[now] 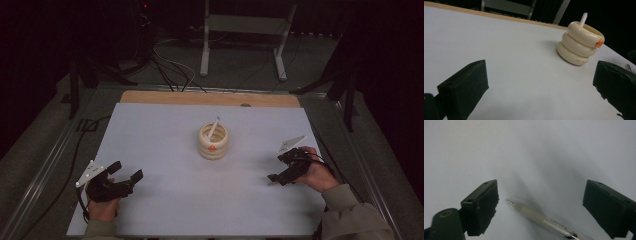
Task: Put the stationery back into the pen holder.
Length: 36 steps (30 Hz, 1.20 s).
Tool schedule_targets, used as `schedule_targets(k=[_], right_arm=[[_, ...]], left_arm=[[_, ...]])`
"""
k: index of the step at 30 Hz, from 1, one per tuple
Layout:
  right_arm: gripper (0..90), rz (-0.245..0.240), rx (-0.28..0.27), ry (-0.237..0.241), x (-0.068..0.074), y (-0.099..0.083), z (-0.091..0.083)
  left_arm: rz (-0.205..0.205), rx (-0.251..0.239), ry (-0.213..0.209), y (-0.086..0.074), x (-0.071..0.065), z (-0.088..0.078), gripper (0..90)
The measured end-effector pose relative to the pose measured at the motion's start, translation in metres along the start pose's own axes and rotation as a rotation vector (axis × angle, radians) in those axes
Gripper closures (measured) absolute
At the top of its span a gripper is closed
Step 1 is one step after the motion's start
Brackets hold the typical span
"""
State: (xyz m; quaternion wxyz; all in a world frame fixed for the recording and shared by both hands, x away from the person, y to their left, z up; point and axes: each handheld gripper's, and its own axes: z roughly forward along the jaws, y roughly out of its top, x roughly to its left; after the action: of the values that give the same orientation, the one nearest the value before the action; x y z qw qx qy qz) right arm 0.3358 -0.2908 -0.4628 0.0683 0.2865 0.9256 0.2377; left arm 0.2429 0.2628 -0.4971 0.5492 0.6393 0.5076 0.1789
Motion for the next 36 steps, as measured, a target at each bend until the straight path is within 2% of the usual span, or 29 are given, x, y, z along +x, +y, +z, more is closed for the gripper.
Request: schedule_targets(k=[12,20,26,29,31,33,36], right_arm=[[17.0,-0.034,0.044,0.018,0.002,-0.006,0.004],[25.6,-0.077,0.094,0.018,0.005,-0.01,0.012],[38.0,-0.138,0.146,0.011,0.008,-0.013,0.021],[47.1,-0.171,0.172,0.034,0.01,-0.014,0.028],[54.4,-0.19,0.174,0.058,0.01,-0.011,0.029],[60.8,-0.192,0.202,0.063,0.01,-0.006,0.03],[75.1,-0.196,0.224,0.061,0.013,0.002,0.033]], left_arm=[[-0.001,0.003,0.002,0.0,0.0,0.001,0.3],[-0.004,0.003,0.002,0.0,0.0,0.0,0.3],[-0.004,0.002,0.003,0.0,0.0,0.0,0.3],[-0.003,0.002,0.003,0.0,0.0,0.001,0.3],[-0.004,0.006,0.002,-0.001,0.0,0.001,0.3],[-0.001,0.005,0.003,0.0,0.0,0.001,0.3],[-0.001,0.004,0.003,0.0,0.0,0.001,0.3]])
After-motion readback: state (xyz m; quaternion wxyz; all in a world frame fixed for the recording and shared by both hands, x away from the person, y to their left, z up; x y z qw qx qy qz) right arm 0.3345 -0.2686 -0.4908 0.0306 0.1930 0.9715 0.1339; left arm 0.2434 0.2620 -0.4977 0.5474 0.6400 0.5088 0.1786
